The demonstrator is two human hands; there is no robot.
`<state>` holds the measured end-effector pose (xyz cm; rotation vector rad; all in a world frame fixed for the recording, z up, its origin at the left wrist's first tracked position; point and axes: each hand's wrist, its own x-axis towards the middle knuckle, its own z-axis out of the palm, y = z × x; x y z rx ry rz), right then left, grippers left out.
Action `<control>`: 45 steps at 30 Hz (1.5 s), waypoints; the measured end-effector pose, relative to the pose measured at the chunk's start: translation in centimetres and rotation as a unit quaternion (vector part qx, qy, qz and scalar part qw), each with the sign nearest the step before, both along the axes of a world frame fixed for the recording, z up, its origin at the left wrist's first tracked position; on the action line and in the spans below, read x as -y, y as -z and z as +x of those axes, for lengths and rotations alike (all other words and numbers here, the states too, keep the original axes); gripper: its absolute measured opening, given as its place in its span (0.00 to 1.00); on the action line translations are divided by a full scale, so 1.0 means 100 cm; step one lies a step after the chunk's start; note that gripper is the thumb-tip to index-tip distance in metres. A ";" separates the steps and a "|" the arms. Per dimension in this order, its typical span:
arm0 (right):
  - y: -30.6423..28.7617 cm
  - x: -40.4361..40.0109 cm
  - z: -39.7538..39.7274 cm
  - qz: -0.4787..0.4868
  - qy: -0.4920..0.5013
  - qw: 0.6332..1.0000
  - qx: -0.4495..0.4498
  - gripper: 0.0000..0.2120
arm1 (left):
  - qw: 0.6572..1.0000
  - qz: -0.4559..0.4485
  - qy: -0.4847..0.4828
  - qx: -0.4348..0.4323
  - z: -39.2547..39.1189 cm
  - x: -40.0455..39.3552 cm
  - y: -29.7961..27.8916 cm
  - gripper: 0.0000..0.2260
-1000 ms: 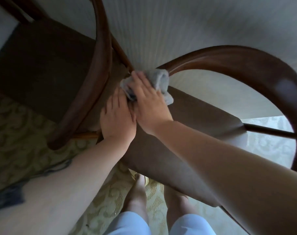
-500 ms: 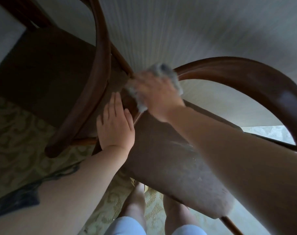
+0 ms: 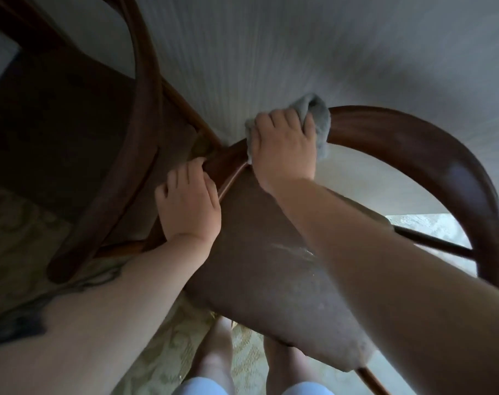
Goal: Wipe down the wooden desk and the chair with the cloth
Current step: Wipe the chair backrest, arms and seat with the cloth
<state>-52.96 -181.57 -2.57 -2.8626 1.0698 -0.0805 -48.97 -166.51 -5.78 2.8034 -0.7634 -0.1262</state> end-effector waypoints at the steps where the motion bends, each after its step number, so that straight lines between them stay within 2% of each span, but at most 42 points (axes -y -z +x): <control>1: -0.002 -0.016 0.009 0.019 -0.012 0.999 -0.028 0.14 | 1.000 0.011 -0.004 0.005 0.000 0.000 0.000 0.17; 4: -0.006 -0.051 0.038 0.092 -0.188 0.974 -0.083 0.14 | 0.999 0.038 -0.008 0.014 0.001 -0.002 0.003 0.16; 5: -0.009 -0.045 0.041 0.090 -0.228 0.965 -0.095 0.14 | 0.999 0.034 -0.013 0.015 0.001 -0.002 0.003 0.15; 6: -0.008 -0.029 0.038 0.074 -0.226 0.966 -0.103 0.13 | 0.999 0.024 -0.016 0.015 0.001 -0.002 0.003 0.14; 8: -0.001 0.012 0.019 0.014 -0.108 0.990 -0.089 0.13 | 1.000 0.003 -0.020 0.009 0.001 0.000 0.003 0.14; 10: 0.001 0.029 -0.003 -0.006 0.038 0.999 -0.001 0.14 | 1.000 -0.008 -0.016 0.002 0.002 0.000 0.002 0.15; 12: 0.001 0.005 0.001 0.017 0.053 0.998 0.012 0.13 | 1.000 -0.016 -0.012 -0.003 0.002 0.000 0.001 0.17; 15: 0.004 -0.028 0.014 0.084 -0.152 0.985 -0.020 0.13 | 0.997 -0.053 -0.042 -0.044 0.007 0.010 -0.001 0.23; 16: 0.004 -0.017 0.011 0.085 -0.201 0.975 -0.042 0.13 | 0.996 -0.062 -0.039 -0.048 0.010 0.015 -0.002 0.25; 17: 0.005 0.003 0.003 0.082 -0.198 0.975 -0.052 0.14 | 0.997 -0.059 -0.017 -0.044 0.011 0.021 -0.002 0.26; 18: 0.009 0.022 -0.008 0.070 -0.144 0.987 -0.033 0.16 | 0.998 -0.048 0.019 -0.032 0.012 0.026 -0.003 0.26; 20: 0.011 0.042 -0.036 0.047 0.033 0.997 0.045 0.19 | 0.996 -0.023 0.090 0.004 0.012 0.035 -0.001 0.25; 21: 0.012 0.034 -0.040 0.041 0.083 0.994 0.062 0.20 | 0.994 -0.013 0.107 0.022 0.012 0.038 0.002 0.24; 22: 0.014 0.019 -0.036 0.039 0.086 0.994 0.059 0.22 | 0.993 -0.004 0.111 0.037 0.011 0.040 0.005 0.24; 24: 0.016 -0.010 -0.017 0.065 -0.031 0.997 0.014 0.23 | 0.994 0.012 0.098 0.054 0.009 0.042 0.010 0.24; 26: 0.010 -0.012 -0.002 0.069 -0.172 0.982 -0.046 0.22 | 0.995 0.019 0.085 0.054 0.010 0.043 0.013 0.25; 27: 0.005 0.002 -0.002 0.060 -0.186 0.978 -0.069 0.22 | 0.994 0.017 0.089 0.054 0.011 0.044 0.012 0.25; 28: 0.003 0.019 -0.007 0.060 -0.155 0.984 -0.064 0.20 | 0.994 0.015 0.097 0.057 0.010 0.044 0.011 0.25; 30: 0.005 0.047 -0.032 0.046 -0.019 0.999 0.014 0.17 | 0.992 0.020 0.112 0.063 0.010 0.044 0.009 0.24; 32: 0.005 0.042 -0.047 0.016 0.064 0.995 0.079 0.17 | 0.992 0.026 0.112 0.059 0.010 0.044 0.008 0.25; 34: 0.002 0.020 -0.033 0.043 0.021 0.998 0.039 0.18 | 0.991 0.021 0.117 0.055 0.012 0.052 0.006 0.26; 36: -0.005 0.017 -0.007 0.084 -0.112 0.989 -0.051 0.16 | 0.991 0.013 0.126 0.043 0.011 0.066 0.003 0.28; 38: -0.019 0.040 0.008 0.080 -0.170 0.976 -0.108 0.15 | 0.992 0.011 0.117 0.035 0.012 0.074 0.001 0.29; 39: -0.022 0.056 0.006 0.069 -0.141 0.981 -0.111 0.14 | 0.992 0.008 0.117 0.035 0.012 0.074 0.001 0.29; 41: -0.020 0.089 -0.016 0.020 0.003 0.994 -0.103 0.16 | 0.992 0.000 0.117 0.042 0.011 0.073 0.001 0.27; 43: -0.017 0.096 -0.044 -0.041 0.137 0.988 -0.062 0.19 | 0.993 0.000 0.109 0.049 0.008 0.073 0.001 0.26; 45: -0.016 0.081 -0.033 -0.042 0.175 0.981 -0.074 0.18 | 0.994 -0.003 0.094 0.050 0.007 0.074 0.002 0.26</control>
